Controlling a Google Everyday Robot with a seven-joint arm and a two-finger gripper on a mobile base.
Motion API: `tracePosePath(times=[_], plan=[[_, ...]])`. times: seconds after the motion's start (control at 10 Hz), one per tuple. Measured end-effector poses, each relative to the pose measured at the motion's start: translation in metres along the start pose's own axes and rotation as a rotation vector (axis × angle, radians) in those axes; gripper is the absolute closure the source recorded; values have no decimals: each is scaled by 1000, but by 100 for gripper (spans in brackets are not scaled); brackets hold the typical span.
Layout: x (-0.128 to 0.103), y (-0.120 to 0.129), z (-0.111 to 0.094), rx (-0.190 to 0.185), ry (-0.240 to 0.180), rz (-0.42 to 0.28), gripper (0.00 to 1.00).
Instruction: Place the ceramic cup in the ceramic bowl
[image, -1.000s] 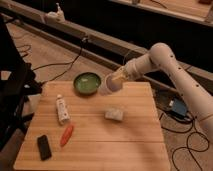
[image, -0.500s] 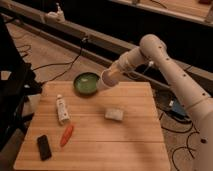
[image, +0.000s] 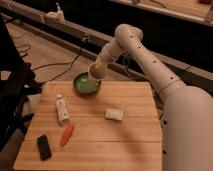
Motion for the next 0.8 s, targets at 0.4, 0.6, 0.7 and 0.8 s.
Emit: tracePosePath(times=[0.4, 0.6, 0.7, 0.8], plan=[[-24, -15, 12, 29, -25, -16, 100], [-27, -15, 14, 26, -27, -20, 100], [-25, -15, 14, 27, -24, -17, 100], [-20, -18, 16, 31, -15, -12, 100]])
